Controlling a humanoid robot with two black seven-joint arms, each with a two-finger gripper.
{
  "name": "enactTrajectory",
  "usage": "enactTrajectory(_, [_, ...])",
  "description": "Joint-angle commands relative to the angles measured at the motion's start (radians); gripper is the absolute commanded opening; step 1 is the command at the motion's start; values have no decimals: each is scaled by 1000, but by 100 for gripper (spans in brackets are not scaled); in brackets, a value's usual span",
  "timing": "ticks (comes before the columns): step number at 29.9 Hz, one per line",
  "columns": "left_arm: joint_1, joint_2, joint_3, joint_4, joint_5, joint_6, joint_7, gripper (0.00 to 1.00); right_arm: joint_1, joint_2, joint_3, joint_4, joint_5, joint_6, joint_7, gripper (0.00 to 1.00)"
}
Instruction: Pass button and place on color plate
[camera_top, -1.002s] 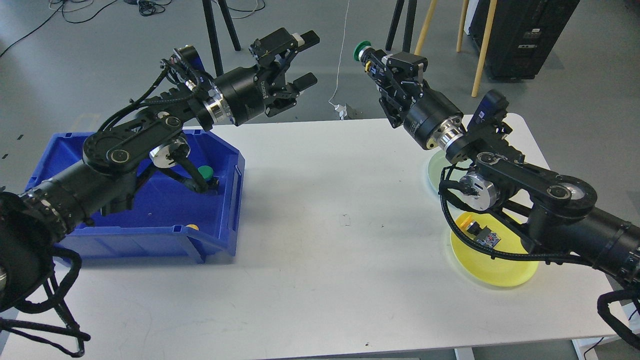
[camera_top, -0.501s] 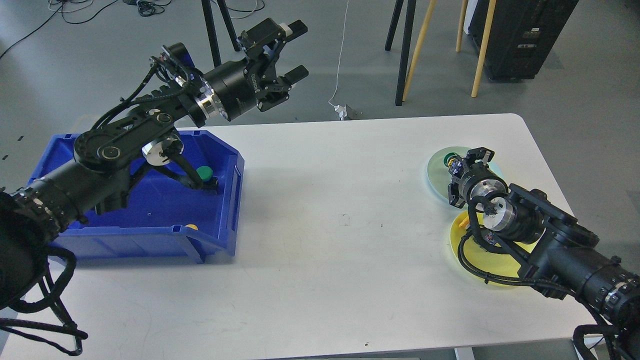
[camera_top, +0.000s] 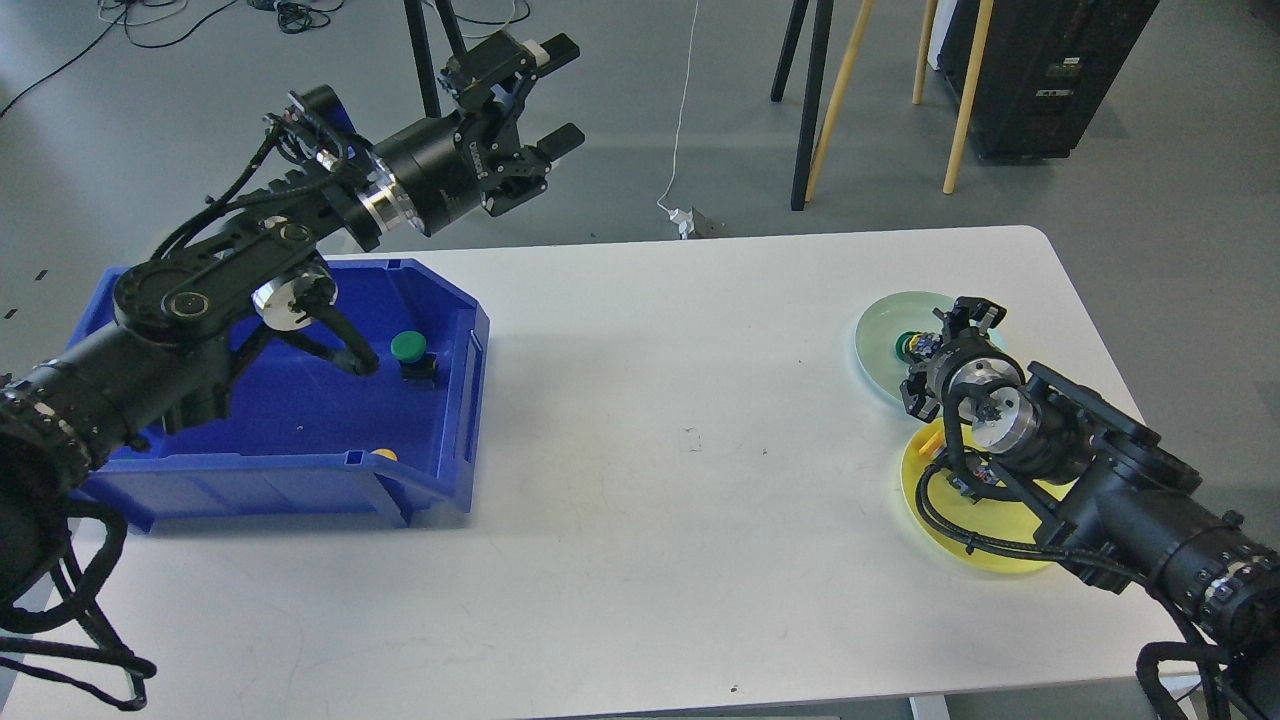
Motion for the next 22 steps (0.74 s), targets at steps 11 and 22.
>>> enactTrajectory(11, [38,140,-68,172,-353,0,0,99,27,-136,244,266,16,312,3,100])
enactTrajectory(22, [46,117,-76,311,-465,0,0,99,197,-224,74,168,142,771,6,100])
